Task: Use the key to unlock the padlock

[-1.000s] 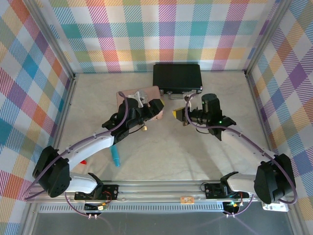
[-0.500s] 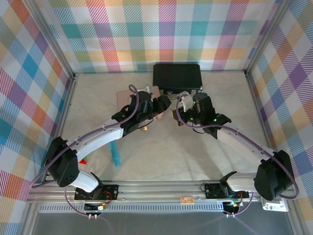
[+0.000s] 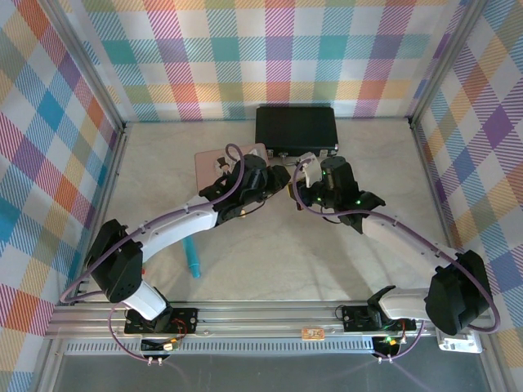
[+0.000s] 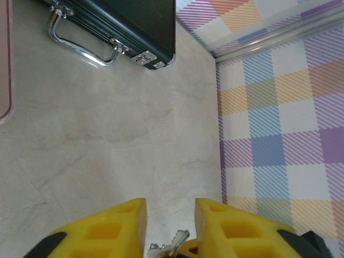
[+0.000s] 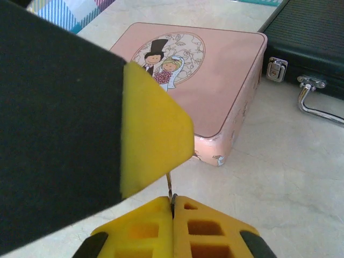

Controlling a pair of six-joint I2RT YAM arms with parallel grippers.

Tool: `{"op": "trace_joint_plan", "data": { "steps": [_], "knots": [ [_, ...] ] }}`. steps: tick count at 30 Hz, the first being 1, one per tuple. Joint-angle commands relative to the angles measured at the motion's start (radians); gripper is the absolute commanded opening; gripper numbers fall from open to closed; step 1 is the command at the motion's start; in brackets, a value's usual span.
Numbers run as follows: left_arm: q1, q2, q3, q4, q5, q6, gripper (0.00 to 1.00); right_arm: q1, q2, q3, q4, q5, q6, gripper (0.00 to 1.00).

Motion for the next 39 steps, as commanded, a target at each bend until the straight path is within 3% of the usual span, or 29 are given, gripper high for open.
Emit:
{"op": "trace_joint_plan", "data": {
  "steps": [1, 5, 10, 13, 15, 17, 22, 31, 39],
  "knots": [
    [-0.010, 0.011, 0.039, -0.008, 0.004, -0.011, 0.22, 0.007, -0.020, -0.008, 0.030, 0.001, -0.012, 0.00],
    [-0.010, 0.017, 0.048, -0.012, 0.004, -0.011, 0.16, 0.007, -0.016, -0.006, 0.033, -0.006, -0.008, 0.00],
    [-0.010, 0.022, 0.046, -0.014, -0.004, -0.009, 0.00, 0.007, -0.023, -0.007, 0.044, -0.012, -0.002, 0.00],
    [-0.007, 0.017, 0.040, -0.013, -0.015, 0.006, 0.00, 0.007, -0.038, 0.004, 0.028, -0.001, 0.022, 0.00],
    [0.000, 0.006, 0.029, 0.006, -0.029, 0.043, 0.00, 0.002, -0.056, 0.017, 0.009, 0.015, 0.052, 0.21],
    [0.017, -0.010, -0.002, 0.079, -0.013, 0.093, 0.00, -0.012, -0.082, 0.015, 0.008, 0.015, 0.089, 0.36],
    [0.074, -0.038, -0.096, 0.336, 0.117, 0.203, 0.00, -0.085, -0.143, -0.026, 0.061, -0.095, 0.222, 0.51],
    [0.111, -0.082, -0.261, 0.728, 0.252, 0.295, 0.00, -0.188, -0.149, -0.207, 0.417, -0.352, 0.519, 0.58],
    [0.111, -0.061, -0.288, 0.854, 0.319, 0.258, 0.00, -0.188, -0.091, -0.298, 0.795, -0.471, 0.689, 0.56]
  ]
}}
